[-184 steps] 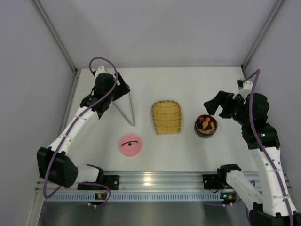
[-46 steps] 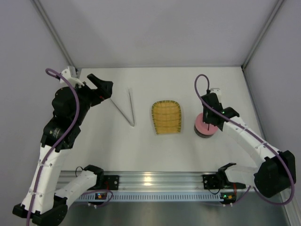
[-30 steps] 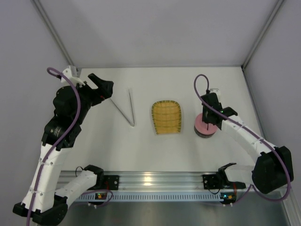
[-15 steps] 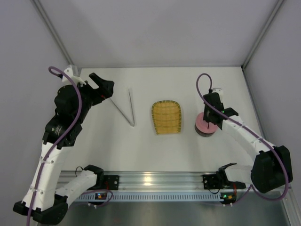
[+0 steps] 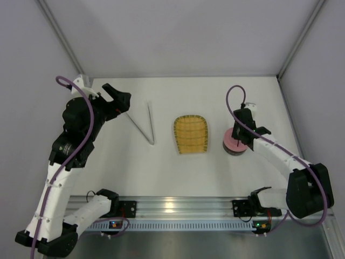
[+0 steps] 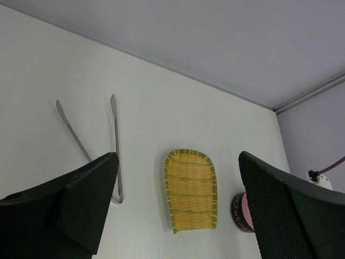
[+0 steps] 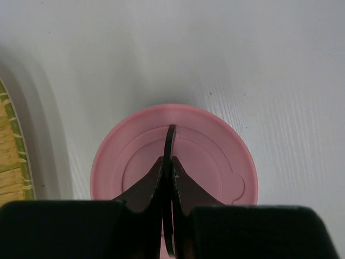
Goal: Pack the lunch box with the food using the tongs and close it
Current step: Close the box lid on the packing box.
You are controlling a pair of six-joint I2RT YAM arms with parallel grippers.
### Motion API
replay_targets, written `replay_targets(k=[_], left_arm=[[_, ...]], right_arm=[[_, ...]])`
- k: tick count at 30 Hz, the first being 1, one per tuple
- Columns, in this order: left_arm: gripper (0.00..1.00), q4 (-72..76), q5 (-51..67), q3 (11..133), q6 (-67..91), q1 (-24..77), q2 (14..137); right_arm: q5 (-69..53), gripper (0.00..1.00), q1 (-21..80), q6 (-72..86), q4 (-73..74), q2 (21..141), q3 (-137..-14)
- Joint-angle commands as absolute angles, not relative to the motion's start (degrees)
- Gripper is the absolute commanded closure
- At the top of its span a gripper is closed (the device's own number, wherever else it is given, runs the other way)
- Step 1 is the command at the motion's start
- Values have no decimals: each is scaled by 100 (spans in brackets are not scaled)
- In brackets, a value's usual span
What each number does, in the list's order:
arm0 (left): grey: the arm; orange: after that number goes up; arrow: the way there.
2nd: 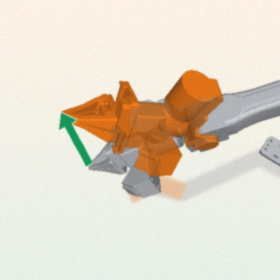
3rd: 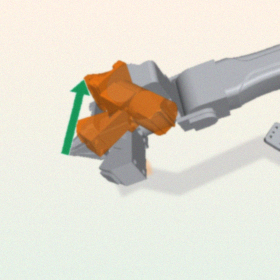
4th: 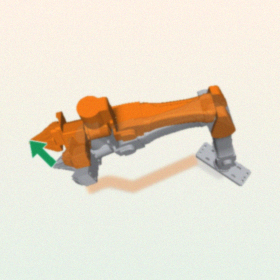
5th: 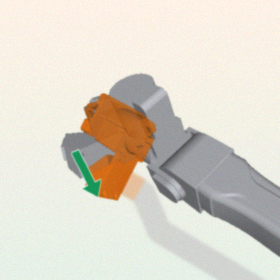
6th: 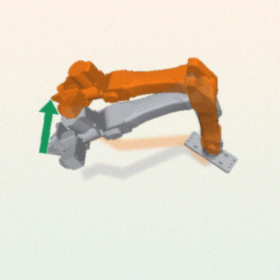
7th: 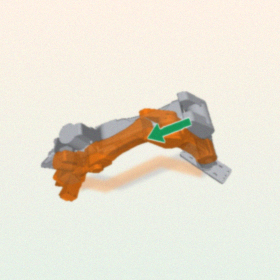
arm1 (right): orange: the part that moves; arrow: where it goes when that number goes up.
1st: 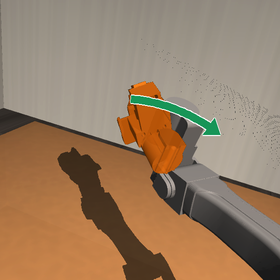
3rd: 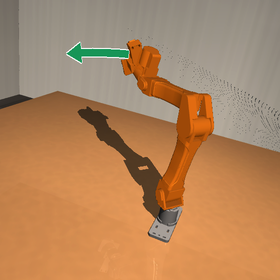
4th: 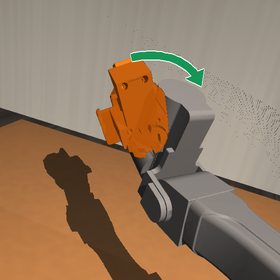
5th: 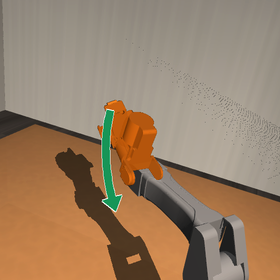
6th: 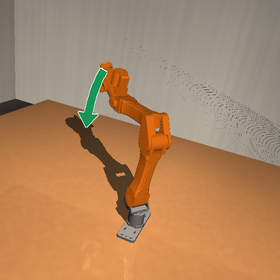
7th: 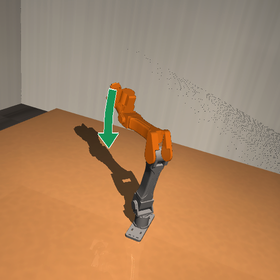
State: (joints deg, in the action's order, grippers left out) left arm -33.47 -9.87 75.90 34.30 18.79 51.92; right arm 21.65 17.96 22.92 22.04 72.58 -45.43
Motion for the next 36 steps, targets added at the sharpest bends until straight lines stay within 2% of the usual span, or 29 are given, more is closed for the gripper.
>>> replay_targets(k=[1, 4, 5, 14, 28, 36], left_arm=[[2, -3111, -967, 7655, 3331, 1854, 5194], [2, -3094, -958, 7655, 3331, 1854, 5221], [2, -3094, -958, 7655, 3331, 1846, 5221], [2, -3111, -949, 7646, 3331, 1854, 5221], [2, -3138, -967, 7664, 3313, 1846, 5212], [2, -3138, -967, 7664, 3313, 1854, 5212]], right_arm=[[1600, 94, 1688, 2593, 2391, 7585, -4131], [1678, 82, 1696, 2628, 2364, 7524, -4043], [1687, 75, 1688, 2628, 2373, 7497, -4043], [1784, 60, 1688, 2715, 2435, 7173, -3999], [1670, 58, 1670, 2769, 2584, 6311, -4122], [1995, 58, 1512, 2874, 2813, 5669, -4167]])
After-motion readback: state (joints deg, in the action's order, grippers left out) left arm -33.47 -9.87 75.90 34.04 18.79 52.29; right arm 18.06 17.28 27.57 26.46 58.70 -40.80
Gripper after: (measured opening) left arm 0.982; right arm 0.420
